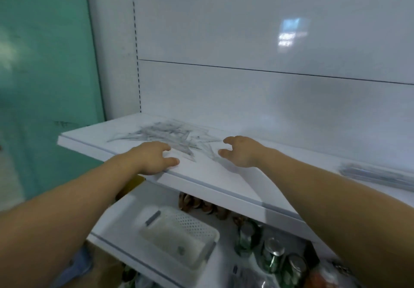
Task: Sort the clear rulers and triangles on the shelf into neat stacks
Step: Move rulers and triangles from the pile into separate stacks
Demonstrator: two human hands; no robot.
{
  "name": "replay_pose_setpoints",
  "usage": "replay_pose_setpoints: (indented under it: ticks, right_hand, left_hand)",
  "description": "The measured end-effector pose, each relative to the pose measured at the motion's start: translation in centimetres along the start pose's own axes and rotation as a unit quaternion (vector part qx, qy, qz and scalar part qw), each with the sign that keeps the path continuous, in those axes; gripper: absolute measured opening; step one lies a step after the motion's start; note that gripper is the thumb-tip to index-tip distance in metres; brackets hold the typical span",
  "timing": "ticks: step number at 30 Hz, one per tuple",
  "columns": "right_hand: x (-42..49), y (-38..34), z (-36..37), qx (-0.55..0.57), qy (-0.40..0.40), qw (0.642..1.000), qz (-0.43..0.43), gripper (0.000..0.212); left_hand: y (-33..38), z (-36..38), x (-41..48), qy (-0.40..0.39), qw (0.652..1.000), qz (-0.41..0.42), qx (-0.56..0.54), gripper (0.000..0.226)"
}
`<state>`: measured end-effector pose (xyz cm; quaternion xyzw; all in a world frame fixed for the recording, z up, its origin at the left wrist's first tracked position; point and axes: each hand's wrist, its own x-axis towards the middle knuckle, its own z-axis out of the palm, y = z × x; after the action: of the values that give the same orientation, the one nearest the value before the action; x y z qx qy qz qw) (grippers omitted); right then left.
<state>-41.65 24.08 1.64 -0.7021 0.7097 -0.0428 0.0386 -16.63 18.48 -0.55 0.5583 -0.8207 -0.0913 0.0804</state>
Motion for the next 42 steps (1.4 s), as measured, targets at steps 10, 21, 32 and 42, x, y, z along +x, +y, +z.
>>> replay_pose_setpoints:
  ticks: [10,21,32,42]
  right_hand:
    - [8.3,-8.8,1.1,0.019,-0.020,1.000,0.001,0.072]
    - [20.2,-10.4,1.8,0.055,-0.025,0.998,-0.027,0.053]
    - [23.4,-10.3,1.1,0.079,-0.001,0.997,-0.006,0.011]
    - [19.1,-14.3,2.9,0.075,0.079,0.986,0.128,0.034]
  left_hand:
    - [-10.8,-2.3,4.0,0.012,1.000,-0.014,0.007,0.066]
    - [-15.0,-3.2,13.1,-0.005,1.000,0.026,0.008,0.075]
    - [-16.6,-3.7,20.6,-0.025,0.992,0.125,-0.020,0.072]
    - [-20.7,-3.6,20.7,0.014,0.961,0.162,-0.225,0.043]
